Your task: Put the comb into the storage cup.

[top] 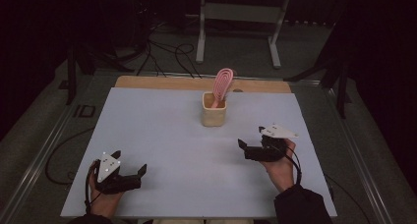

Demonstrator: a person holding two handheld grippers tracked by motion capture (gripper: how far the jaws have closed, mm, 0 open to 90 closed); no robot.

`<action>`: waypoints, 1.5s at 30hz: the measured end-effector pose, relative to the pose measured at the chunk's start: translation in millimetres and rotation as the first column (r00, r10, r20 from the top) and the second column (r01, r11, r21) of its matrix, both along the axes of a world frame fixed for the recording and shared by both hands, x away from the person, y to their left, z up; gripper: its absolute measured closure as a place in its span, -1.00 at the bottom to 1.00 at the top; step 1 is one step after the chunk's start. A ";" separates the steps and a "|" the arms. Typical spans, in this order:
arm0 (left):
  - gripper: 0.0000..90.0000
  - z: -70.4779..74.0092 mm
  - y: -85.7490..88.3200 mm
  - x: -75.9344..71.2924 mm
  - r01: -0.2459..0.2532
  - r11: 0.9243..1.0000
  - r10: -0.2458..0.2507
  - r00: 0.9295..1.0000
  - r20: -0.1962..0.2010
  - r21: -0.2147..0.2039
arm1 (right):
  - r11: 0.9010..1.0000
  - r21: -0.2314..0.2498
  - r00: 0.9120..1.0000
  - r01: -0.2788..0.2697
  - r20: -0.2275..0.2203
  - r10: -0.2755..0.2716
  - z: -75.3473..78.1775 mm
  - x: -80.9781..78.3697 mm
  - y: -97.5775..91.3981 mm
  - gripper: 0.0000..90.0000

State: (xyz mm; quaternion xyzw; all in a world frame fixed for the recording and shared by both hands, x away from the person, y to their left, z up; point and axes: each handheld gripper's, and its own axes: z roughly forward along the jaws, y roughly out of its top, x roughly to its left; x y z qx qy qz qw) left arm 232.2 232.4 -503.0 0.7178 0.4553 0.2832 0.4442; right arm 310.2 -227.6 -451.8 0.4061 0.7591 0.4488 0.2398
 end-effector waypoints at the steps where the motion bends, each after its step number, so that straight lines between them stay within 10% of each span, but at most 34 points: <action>1: -1.00 0.3 0.4 -0.2 0.000 1.000 0.000 1.000 0.001 -0.001 | 1.000 0.000 1.000 0.001 0.003 -0.001 -0.8 -2.6 -1.9 -0.80; 45: -1.00 8.7 5.1 -8.3 0.013 1.000 -0.012 0.997 0.078 -0.019 | 0.995 0.103 0.985 0.017 0.167 -0.034 -34.6 -69.2 -57.5 -0.79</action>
